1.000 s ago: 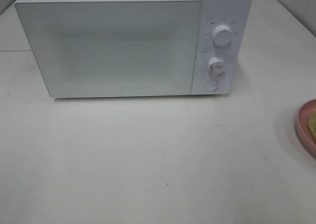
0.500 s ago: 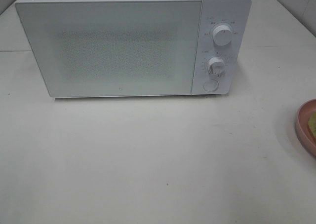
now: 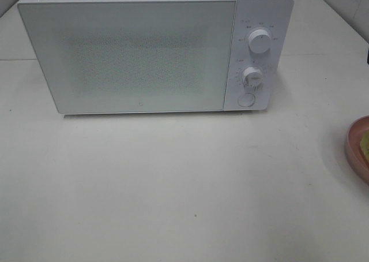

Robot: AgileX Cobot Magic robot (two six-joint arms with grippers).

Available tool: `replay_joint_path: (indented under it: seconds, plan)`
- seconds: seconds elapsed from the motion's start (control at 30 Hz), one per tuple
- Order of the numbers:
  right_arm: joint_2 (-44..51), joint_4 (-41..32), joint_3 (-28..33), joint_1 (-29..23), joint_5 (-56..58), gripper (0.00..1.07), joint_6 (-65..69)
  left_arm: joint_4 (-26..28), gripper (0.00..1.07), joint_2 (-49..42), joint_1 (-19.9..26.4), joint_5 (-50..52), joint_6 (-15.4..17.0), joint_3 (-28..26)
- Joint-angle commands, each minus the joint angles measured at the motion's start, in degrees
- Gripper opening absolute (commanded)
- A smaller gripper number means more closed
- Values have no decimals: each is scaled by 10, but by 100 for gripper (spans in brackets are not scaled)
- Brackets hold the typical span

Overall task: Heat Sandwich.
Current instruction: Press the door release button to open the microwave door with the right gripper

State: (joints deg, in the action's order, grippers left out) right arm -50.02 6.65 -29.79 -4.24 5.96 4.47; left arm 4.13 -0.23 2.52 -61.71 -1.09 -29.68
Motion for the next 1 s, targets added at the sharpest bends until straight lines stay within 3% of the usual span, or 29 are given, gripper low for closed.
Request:
replay_joint_path:
  seconds: [0.03,0.43,0.73,0.9,1.0]
  plan:
    - [-26,5,14,2,-89,75,-1,-1,98,-13,2,3,0,1]
    - [-105,-4,117,1,-417,75,-27,-1,98,-13,2,3,0,1]
    - [-155,-117,182,-1,-544,75,-66,-1,98,-13,2,3,0,1]
    - [-191,-168,201,-53,-597,75,-84,-1,98,-13,2,3,0,1]
    - [-222,-231,207,-117,-629,75,-123,-1,98,-13,2,3,0,1]
